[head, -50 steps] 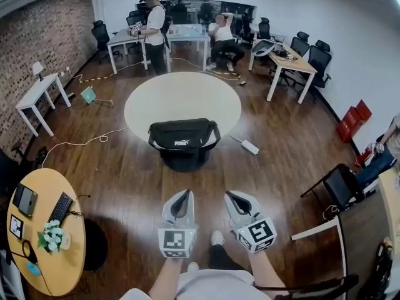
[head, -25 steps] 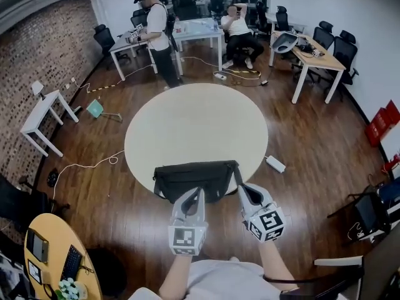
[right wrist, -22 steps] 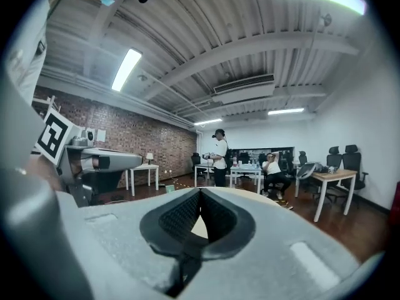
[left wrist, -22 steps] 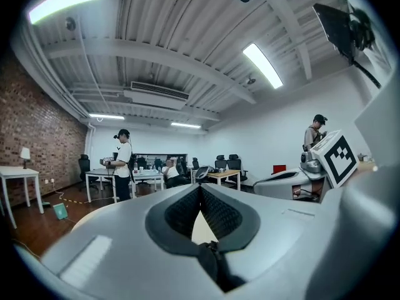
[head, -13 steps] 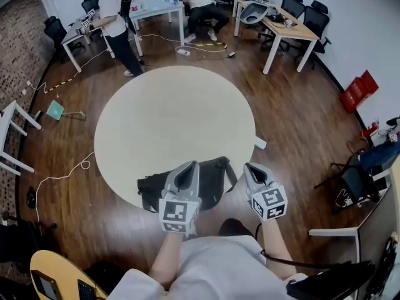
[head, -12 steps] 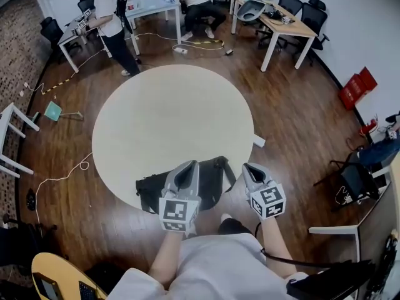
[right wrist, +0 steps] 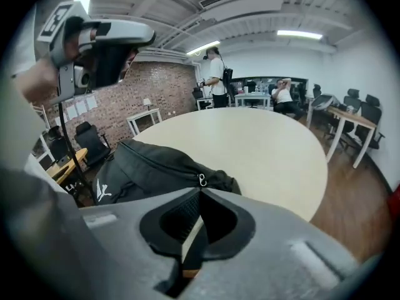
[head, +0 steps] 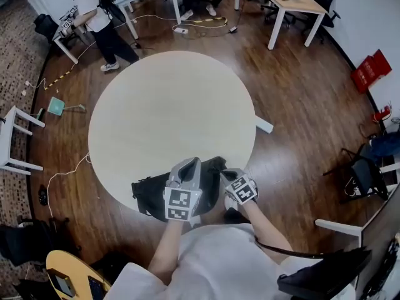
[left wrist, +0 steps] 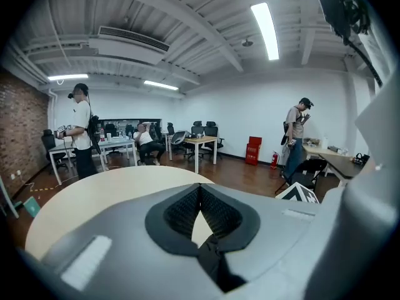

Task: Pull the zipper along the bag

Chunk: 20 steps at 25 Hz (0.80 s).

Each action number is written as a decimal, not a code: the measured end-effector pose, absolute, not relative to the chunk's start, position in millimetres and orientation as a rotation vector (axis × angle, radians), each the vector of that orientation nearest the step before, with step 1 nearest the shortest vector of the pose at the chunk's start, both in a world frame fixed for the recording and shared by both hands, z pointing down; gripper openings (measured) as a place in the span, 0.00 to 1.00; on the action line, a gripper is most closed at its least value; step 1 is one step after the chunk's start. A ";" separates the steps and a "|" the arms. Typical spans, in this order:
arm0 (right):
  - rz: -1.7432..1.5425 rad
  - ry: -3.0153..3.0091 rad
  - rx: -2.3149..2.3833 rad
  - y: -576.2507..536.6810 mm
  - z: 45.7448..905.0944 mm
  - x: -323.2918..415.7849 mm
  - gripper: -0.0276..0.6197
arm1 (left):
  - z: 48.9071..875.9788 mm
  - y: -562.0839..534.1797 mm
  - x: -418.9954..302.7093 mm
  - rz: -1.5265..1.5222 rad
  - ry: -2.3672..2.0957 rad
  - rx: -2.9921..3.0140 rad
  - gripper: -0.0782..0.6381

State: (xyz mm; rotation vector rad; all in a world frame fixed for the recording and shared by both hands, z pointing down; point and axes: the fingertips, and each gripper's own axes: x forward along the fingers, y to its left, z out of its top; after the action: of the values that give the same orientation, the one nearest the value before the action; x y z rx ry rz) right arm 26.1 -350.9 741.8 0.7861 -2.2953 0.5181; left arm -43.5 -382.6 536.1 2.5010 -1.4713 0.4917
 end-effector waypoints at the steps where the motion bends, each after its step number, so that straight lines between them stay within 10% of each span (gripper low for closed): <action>1: 0.519 -2.295 0.751 -352.2 749.1 21.4 0.03 | 540.7 -387.9 -42.8 0.512 -1.476 2.493 0.13; 12: 0.414 -2.256 0.513 -346.7 790.3 -10.1 0.03 | 623.0 -424.8 -8.9 0.858 -1.127 2.473 0.13; 20: 0.446 -2.270 0.483 -348.6 791.4 -12.1 0.03 | 736.8 -405.1 30.0 1.225 -0.500 2.277 0.33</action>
State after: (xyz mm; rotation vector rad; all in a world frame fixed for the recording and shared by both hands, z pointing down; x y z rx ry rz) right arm -12.1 -348.6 791.4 0.4831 -2.2696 0.4458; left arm 30.0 -405.1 736.8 2.2767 -0.5005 1.2248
